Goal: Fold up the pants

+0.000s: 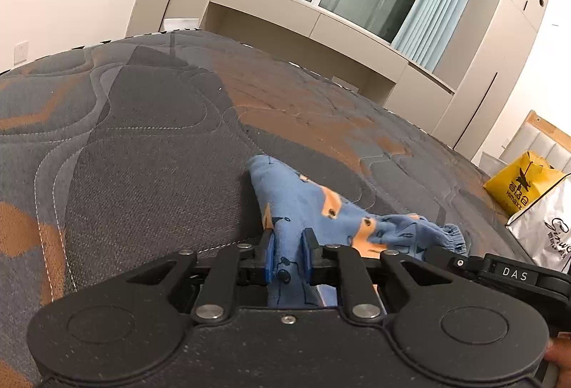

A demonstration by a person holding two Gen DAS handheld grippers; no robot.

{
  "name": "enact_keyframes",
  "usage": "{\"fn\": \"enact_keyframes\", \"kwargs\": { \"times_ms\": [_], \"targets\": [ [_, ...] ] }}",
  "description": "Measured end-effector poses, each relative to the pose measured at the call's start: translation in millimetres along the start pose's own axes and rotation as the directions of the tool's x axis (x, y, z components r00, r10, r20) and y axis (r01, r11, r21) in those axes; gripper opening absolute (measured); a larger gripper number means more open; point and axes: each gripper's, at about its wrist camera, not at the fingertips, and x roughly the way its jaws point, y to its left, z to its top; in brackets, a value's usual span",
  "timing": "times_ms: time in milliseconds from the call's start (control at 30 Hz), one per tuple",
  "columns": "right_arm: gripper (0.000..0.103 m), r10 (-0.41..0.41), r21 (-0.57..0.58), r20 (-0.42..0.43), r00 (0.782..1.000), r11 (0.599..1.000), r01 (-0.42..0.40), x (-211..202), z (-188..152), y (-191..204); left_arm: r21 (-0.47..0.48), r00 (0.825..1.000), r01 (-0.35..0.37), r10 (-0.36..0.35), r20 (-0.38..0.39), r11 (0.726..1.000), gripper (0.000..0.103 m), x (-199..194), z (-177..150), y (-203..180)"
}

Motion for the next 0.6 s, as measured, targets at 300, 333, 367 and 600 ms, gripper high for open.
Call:
{"fn": "enact_keyframes", "kwargs": {
  "times_ms": [300, 333, 367, 600],
  "targets": [
    [0.059, -0.029, -0.045, 0.003, 1.0, 0.999, 0.029, -2.3, 1.0, 6.1, 0.018, 0.999, -0.03, 0.029, 0.044, 0.999, 0.062, -19.0, -2.5, -4.6],
    [0.063, -0.035, -0.053, 0.007, 0.999, 0.998, 0.035, -1.8, 2.6, 6.7, 0.024, 0.998, -0.037, 0.035, 0.055, 0.999, 0.067, -23.5, -2.8, -7.1],
    [0.07, -0.039, -0.066, 0.013, 0.999, 0.997, 0.04, -5.8, 1.9, 8.4, 0.03, 0.997, -0.044, 0.042, 0.067, 0.999, 0.075, -27.9, -3.3, -10.1],
    [0.097, -0.064, -0.157, 0.104, 0.993, 0.984, 0.08, -53.7, -7.7, 23.2, 0.072, 0.98, -0.116, 0.102, 0.171, 0.991, 0.102, -68.8, -13.4, -31.2]
  ]
}}
